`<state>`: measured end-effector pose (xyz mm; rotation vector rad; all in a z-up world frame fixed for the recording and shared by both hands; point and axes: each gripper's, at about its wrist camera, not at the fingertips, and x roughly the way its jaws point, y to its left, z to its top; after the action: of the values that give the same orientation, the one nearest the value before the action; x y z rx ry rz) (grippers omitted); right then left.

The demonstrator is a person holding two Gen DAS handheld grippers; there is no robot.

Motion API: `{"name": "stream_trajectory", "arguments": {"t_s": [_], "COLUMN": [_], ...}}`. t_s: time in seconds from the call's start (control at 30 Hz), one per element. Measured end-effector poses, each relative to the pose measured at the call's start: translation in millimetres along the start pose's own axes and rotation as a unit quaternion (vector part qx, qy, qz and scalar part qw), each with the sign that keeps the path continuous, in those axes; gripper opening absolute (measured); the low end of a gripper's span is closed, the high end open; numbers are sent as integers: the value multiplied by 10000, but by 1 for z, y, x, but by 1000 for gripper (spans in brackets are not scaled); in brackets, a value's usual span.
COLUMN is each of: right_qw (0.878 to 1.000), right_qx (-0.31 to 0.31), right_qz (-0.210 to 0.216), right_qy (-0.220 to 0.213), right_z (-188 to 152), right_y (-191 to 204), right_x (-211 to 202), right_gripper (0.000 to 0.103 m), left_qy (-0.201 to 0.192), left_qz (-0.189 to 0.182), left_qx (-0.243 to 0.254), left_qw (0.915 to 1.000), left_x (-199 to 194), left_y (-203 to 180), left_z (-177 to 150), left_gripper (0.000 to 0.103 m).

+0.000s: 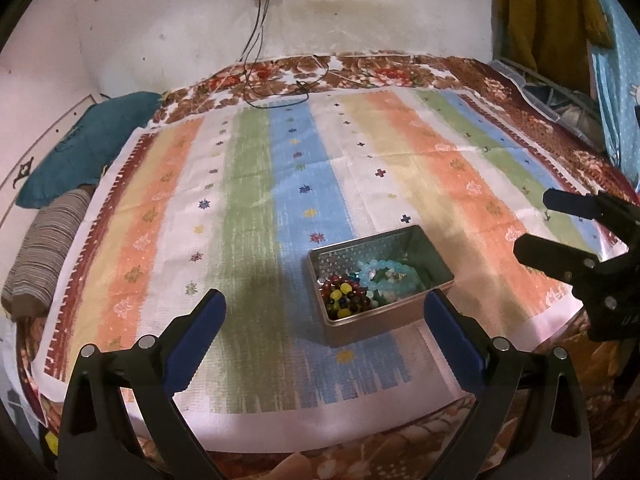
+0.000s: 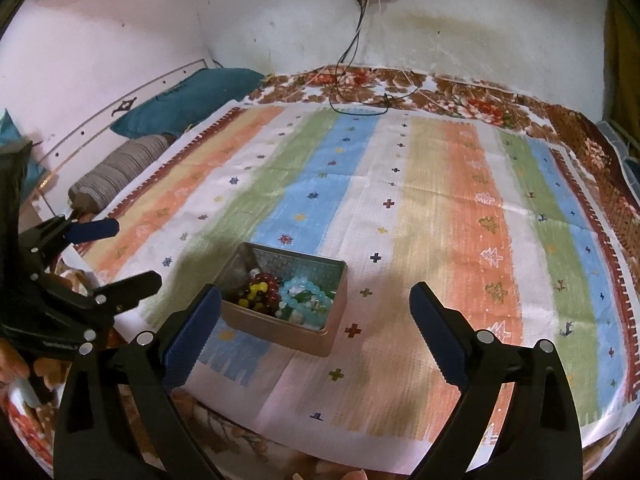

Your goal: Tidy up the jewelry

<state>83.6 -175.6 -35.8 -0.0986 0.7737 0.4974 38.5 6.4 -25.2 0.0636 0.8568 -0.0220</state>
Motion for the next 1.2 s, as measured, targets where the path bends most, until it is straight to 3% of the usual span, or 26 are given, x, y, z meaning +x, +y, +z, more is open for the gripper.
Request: {"name": "stream_trajectory", "arguments": {"t_s": [0.5,0.63,1.2], "right_qw": [9998,9998,9998], "right_qx": [34,150,189], "right_qz": [-152,111,103], "right_qy": [-108,-73,-1], "right_z": [-4,-5,-9], "right_y": [4,2,1], "right_x": [-6,-6,-4], "right_gripper": [96,96,96], "left_qy": [-189,-229,-221], "left_qz": [-373,-388,-488], "left_qx": [-116,-79,-14], "left_qw": [9991,9990,9986], "left_x": [-8,-10,-12], "left_y": [4,3,0], "left_z": [0,-1,1], "left_gripper": [97,97,97]}}
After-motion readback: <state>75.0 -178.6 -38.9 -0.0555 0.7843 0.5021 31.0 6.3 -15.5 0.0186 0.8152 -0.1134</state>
